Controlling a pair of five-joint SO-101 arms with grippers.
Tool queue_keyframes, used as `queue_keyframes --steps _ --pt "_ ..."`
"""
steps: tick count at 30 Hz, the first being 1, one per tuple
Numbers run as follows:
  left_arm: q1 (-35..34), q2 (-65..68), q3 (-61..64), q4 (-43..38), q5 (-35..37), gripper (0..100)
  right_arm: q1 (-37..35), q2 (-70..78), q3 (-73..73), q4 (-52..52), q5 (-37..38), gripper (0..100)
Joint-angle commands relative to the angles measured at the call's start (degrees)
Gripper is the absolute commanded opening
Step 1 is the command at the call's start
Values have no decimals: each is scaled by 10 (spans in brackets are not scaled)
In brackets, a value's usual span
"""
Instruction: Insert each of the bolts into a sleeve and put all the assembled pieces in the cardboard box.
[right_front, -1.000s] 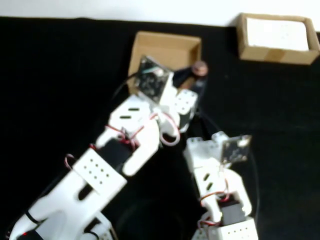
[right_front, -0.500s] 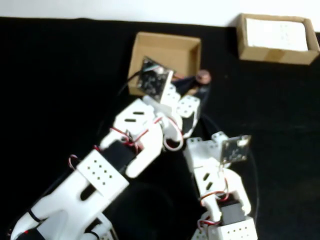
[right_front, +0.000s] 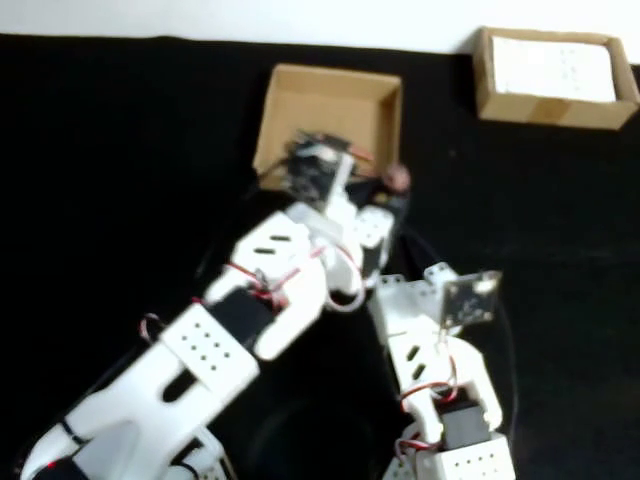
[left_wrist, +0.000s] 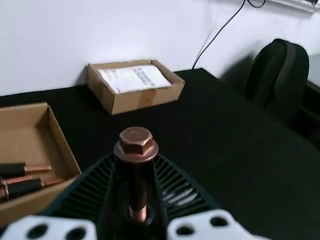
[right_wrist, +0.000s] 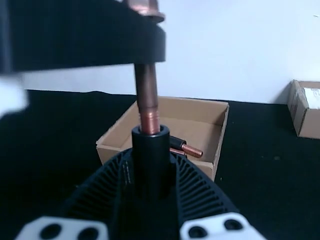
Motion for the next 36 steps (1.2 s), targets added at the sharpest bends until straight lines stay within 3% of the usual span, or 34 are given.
queue_keyframes --steps 1,7,14,22,27,30,35,36 --pt "-9 -7 -6 -17 -1 10 6 -4 -7 -13 7 8" --pt "-3 -7 15 -8 0 11 6 -4 -7 -13 7 8" --pt "28 -7 3 171 -51 19 6 -3 -5 -13 7 8" --pt "37 -65 3 316 -57 299 8 -1 -5 -13 5 8" --pt "19 -164 13 405 -58 304 9 0 -10 -14 4 8" --pt "-18 -232 42 426 -60 250 9 0 -43 -13 3 8" --pt "-112 -364 126 423 -61 5 9 36 -112 -10 3 8" --pt "-127 -391 144 423 -61 9 9 59 -130 -10 3 8"
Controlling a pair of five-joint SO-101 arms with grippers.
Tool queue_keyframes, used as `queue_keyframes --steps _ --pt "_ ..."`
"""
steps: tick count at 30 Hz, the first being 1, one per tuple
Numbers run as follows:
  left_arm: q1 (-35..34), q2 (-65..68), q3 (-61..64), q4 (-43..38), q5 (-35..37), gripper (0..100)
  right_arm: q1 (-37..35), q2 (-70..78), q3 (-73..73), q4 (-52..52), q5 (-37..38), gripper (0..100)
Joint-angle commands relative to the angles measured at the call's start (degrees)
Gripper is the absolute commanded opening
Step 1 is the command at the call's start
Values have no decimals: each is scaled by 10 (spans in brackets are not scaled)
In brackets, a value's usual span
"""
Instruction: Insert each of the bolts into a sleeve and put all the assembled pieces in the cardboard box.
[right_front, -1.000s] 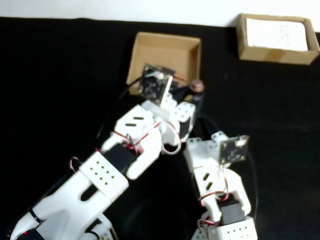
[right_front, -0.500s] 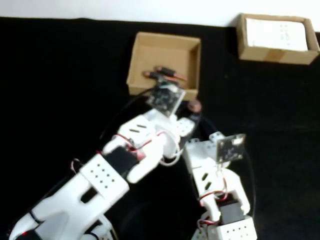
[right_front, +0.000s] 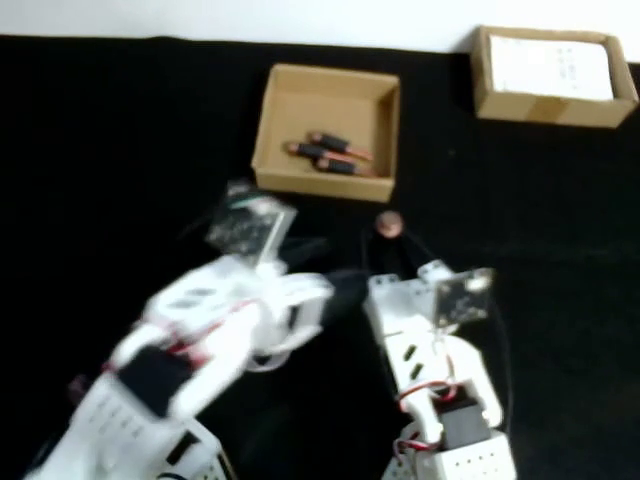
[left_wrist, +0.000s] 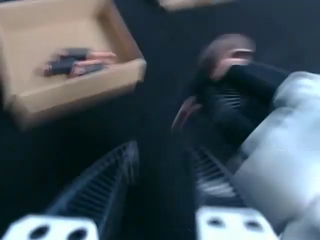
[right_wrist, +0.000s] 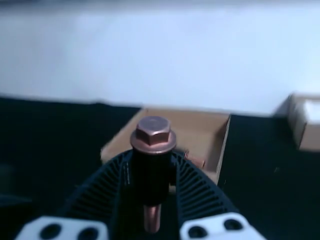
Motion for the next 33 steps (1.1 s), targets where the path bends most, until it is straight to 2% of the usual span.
queue_keyframes --steps 1,5,10,16,21,25,33 --pt "-58 -98 51 2 -5 28 6 63 -89 -10 -1 8" --pt "-116 -204 142 -9 -6 8 6 205 -182 -13 3 8" --pt "-216 -337 287 -77 -4 8 6 427 -331 -14 4 8" --pt "-296 -315 404 -215 2 8 6 675 -528 -13 23 8" --pt "-304 -314 400 -193 91 8 3 873 -667 -14 113 8" --pt "-301 -314 400 -74 154 9 3 1019 -770 -14 188 8" --pt "-300 -314 400 -60 123 9 -5 1251 -955 -14 338 8"
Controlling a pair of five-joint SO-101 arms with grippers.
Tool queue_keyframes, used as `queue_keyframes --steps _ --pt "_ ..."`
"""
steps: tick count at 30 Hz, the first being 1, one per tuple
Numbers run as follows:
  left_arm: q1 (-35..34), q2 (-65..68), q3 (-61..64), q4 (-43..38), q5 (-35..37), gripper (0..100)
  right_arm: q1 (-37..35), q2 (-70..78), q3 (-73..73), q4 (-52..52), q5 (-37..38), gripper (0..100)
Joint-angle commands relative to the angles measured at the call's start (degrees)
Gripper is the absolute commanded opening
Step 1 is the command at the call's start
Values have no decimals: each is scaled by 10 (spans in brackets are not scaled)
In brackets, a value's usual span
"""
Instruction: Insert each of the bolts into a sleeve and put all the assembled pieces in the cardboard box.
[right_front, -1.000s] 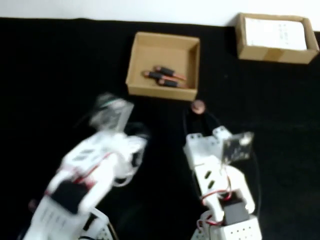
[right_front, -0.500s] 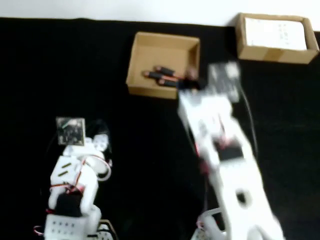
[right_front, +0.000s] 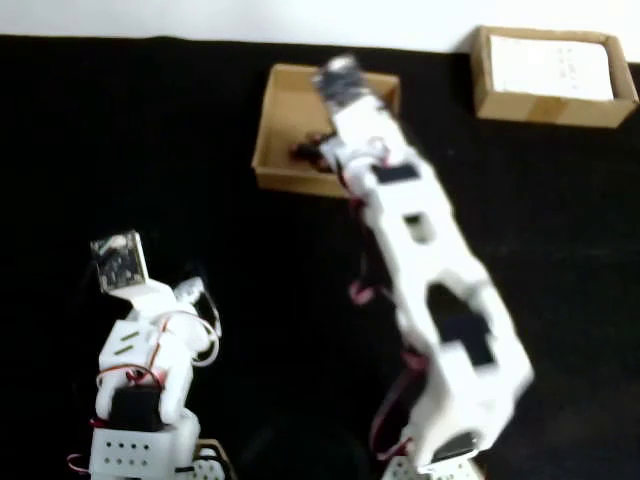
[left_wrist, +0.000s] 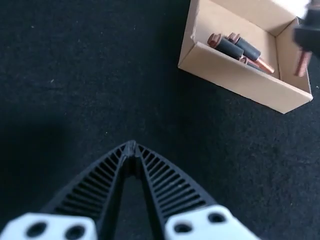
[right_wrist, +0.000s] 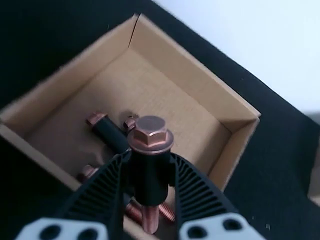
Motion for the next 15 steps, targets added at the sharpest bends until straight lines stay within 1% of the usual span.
queue_keyframes --steps 1,7,10,12,13,15 --pt "0 0 10 2 -6 10 -5 75 -113 -14 64 8" --pt "0 0 10 2 -6 10 -6 214 -221 -13 192 8" --pt "0 0 10 2 -6 10 -9 239 -235 -7 265 13" --pt "1 0 10 2 -6 10 -19 225 -239 39 269 46" --pt "6 0 10 2 -6 10 -22 211 -240 78 253 84" --pt "14 3 10 2 -6 10 -37 180 -240 160 193 165"
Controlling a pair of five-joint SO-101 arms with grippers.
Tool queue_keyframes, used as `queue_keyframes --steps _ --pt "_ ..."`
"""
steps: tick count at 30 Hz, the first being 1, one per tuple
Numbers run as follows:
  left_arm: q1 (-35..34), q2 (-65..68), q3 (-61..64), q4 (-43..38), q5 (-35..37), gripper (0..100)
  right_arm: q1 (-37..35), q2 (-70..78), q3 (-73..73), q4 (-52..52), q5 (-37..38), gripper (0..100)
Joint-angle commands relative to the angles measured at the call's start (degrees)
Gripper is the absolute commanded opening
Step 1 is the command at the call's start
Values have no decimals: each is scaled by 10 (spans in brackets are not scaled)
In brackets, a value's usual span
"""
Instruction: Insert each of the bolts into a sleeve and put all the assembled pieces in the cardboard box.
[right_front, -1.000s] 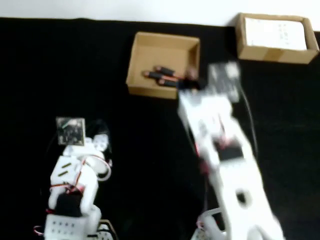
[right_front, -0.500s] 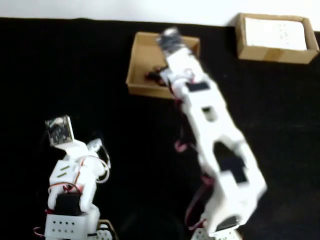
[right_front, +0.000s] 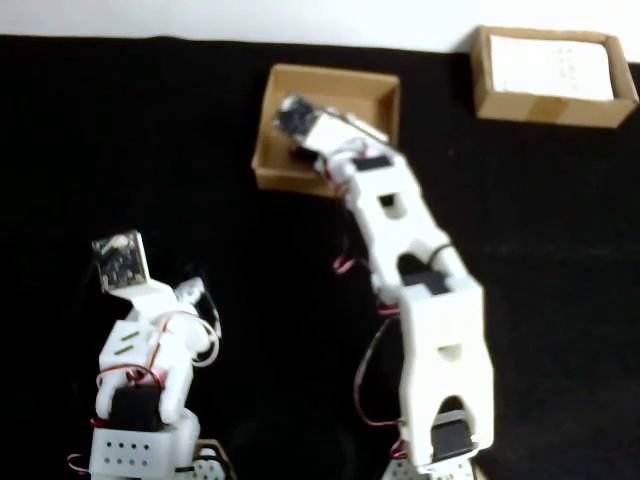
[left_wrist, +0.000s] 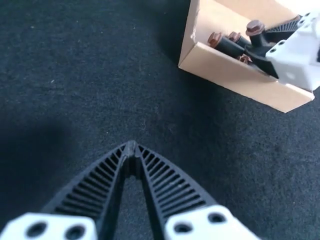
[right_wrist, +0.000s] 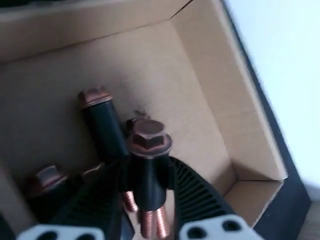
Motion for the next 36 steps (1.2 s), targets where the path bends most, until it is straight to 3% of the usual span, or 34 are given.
queue_keyframes --steps 1,5,13,16,23,28,36 --pt "13 3 9 1 -3 10 -34 -72 -23 137 -73 196" --pt "14 4 9 1 -3 10 -50 -132 -22 262 -184 213" --pt "15 5 9 -9 -3 10 -23 -312 -20 407 -349 5" --pt "14 6 9 -10 -3 10 1 -390 -17 454 -403 15" --pt "14 36 12 -11 -3 10 51 -554 -9 623 -462 15" --pt "11 137 14 -89 -3 10 51 -655 -7 717 -500 15" --pt "9 249 14 -164 -20 10 49 -860 202 737 -547 15"
